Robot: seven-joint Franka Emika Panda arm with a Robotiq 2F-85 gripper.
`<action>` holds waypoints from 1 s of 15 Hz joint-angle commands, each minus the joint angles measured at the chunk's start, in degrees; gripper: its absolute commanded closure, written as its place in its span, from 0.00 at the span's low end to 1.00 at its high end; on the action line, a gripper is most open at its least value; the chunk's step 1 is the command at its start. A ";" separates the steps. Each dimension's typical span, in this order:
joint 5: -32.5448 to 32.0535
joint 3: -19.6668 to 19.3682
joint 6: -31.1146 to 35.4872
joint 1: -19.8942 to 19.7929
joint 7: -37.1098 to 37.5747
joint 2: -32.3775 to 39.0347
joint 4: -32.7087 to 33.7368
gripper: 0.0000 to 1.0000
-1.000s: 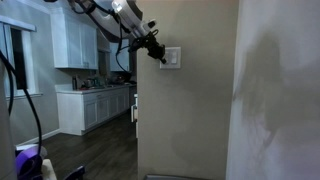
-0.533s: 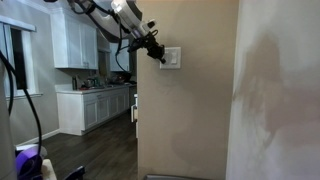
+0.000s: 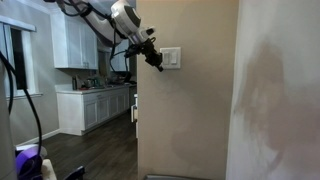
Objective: Flip the left switch on the wall
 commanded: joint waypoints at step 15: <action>8.21 1.18 0.10 -1.54 -1.73 -5.44 -7.16 0.74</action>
